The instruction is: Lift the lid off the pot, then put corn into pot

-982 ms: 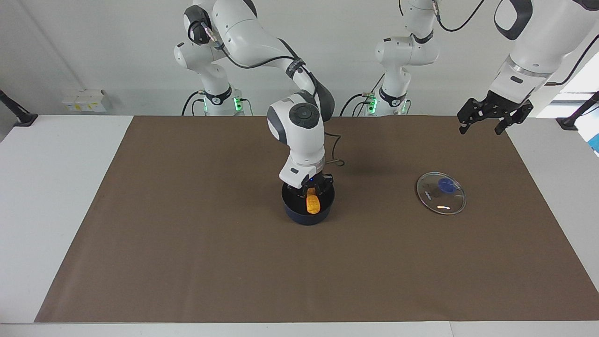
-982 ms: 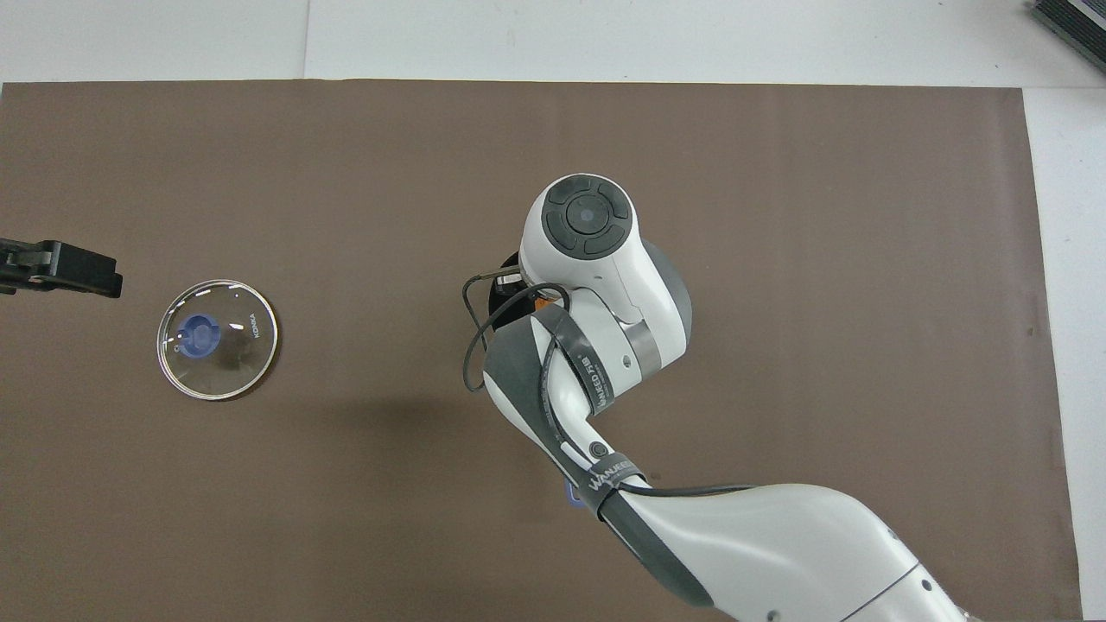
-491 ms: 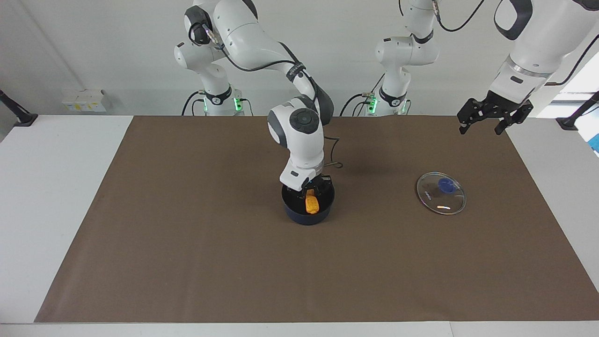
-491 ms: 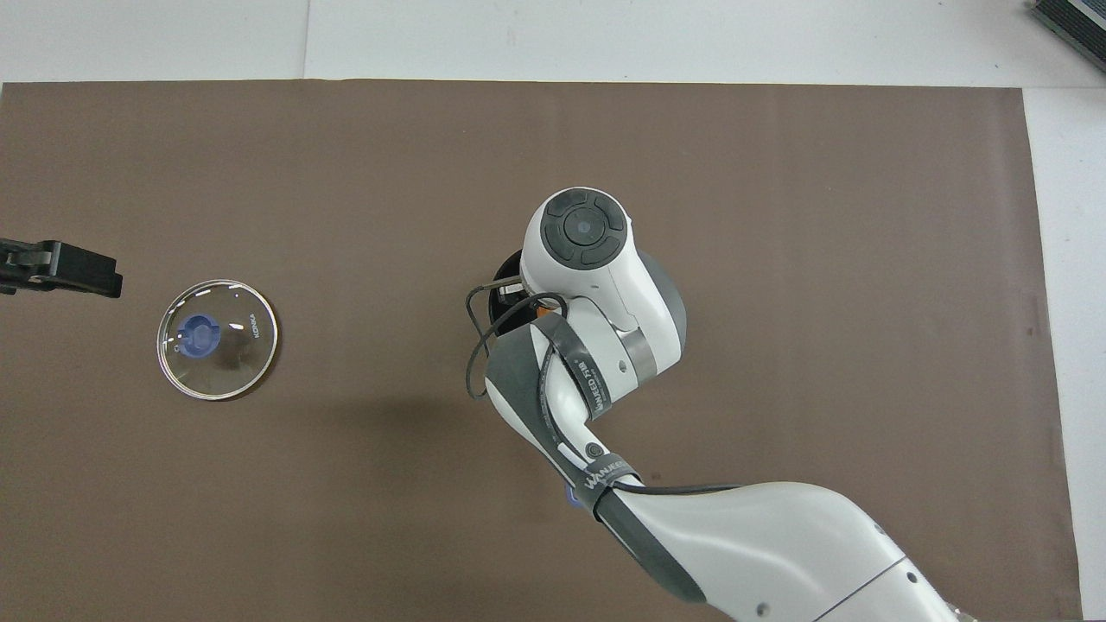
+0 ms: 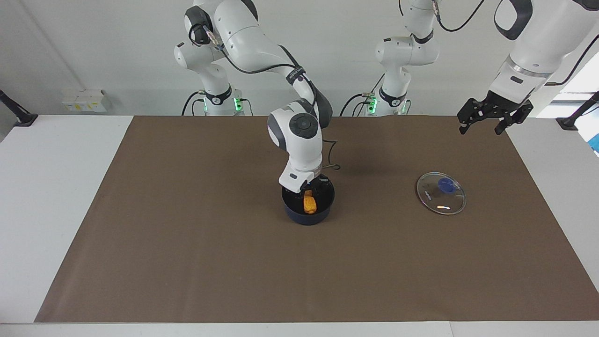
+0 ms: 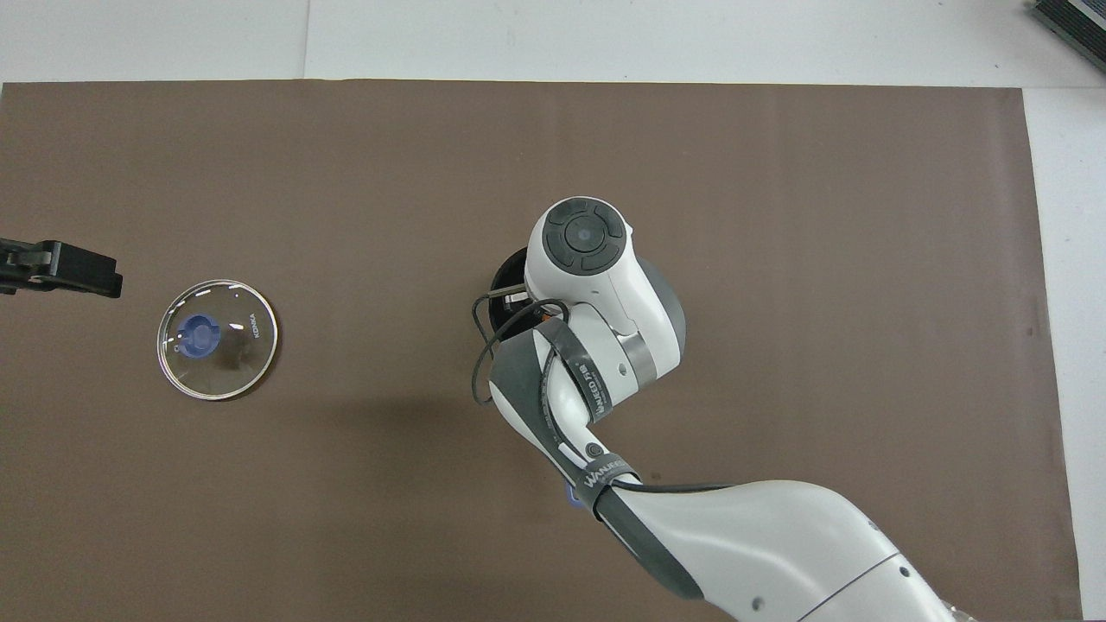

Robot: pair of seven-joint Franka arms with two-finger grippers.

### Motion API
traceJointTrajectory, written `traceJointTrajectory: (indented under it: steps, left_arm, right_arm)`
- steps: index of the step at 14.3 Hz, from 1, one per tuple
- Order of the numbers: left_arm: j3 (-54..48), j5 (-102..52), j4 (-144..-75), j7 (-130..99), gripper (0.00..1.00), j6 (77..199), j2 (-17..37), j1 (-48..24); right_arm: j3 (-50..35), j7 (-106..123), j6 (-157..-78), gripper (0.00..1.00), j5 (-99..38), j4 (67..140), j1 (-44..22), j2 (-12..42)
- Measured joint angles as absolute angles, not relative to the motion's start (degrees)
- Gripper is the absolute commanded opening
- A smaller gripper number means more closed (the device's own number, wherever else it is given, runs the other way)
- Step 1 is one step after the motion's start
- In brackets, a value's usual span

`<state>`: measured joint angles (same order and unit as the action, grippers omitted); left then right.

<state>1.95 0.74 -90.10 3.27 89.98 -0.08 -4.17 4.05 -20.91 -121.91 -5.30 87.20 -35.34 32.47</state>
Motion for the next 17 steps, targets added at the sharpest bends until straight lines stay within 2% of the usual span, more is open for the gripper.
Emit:
traceJointTrajectory:
  steps: [1, 2, 8, 14, 17]
  left_arm:
    - [1.95, 0.74, -90.10, 3.27, 1.00, 89.98, -0.08, -4.17]
    - [1.95, 0.74, -90.10, 3.27, 1.00, 89.98, -0.08, -4.17]
    - [1.95, 0.74, -90.10, 3.27, 1.00, 89.98, -0.08, -4.17]
    - [1.95, 0.74, -90.10, 3.27, 1.00, 89.98, -0.09, -4.17]
    - [1.95, 0.74, -90.10, 3.27, 1.00, 89.98, -0.08, -4.17]
  right_arm:
    - [4.05, -20.89, -121.94, 0.97, -5.30, 87.20, -35.33, 32.47]
    - [4.06, -20.87, -122.03, 1.00, -5.30, 87.17, -35.31, 32.47]
    - [4.76, -20.82, -121.73, 1.00, -5.30, 86.22, -34.65, 30.15]
    - [5.30, -20.44, -111.81, 1.00, -5.30, 85.64, -27.66, 20.52]
    - [5.31, -20.38, -107.69, 1.00, -5.25, 85.66, -25.93, 17.55]
